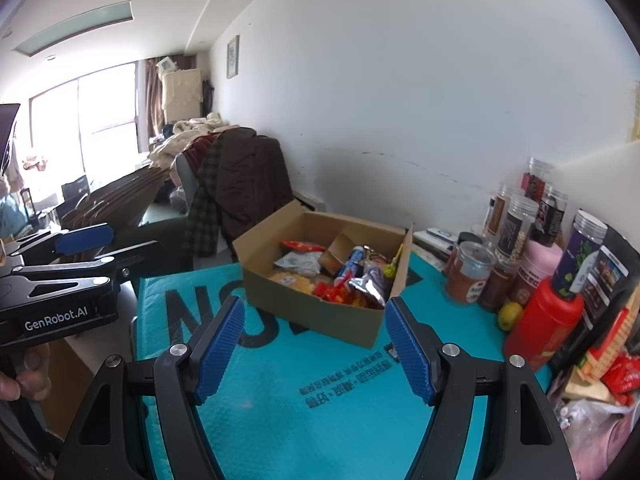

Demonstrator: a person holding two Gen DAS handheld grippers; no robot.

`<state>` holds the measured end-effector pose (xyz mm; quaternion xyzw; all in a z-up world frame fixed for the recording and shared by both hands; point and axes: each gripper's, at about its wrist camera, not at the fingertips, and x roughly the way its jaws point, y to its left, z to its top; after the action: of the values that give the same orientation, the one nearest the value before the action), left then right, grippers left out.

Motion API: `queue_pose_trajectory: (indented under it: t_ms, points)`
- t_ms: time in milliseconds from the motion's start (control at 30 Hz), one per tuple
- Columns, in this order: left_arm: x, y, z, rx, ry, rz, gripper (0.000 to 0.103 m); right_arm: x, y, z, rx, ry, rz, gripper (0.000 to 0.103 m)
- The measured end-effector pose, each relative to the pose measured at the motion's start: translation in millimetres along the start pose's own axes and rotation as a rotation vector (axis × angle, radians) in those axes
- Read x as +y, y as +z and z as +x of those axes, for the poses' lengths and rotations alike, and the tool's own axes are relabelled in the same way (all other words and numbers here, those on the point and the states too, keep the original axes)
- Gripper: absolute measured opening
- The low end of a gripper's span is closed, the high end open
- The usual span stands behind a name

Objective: Organize snacks

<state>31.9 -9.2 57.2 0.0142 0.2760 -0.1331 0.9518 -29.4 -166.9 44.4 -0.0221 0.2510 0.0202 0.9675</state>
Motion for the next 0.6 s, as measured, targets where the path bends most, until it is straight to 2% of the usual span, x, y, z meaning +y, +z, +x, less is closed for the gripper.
queue_pose_trajectory:
  t_ms: [600]
  points:
    - [-7.6, -2.9, 5.2, 0.028, 0.026, 0.009, 0.076, -7.3, -4.9, 8.9, 0.022, 0.017, 0.016, 0.073]
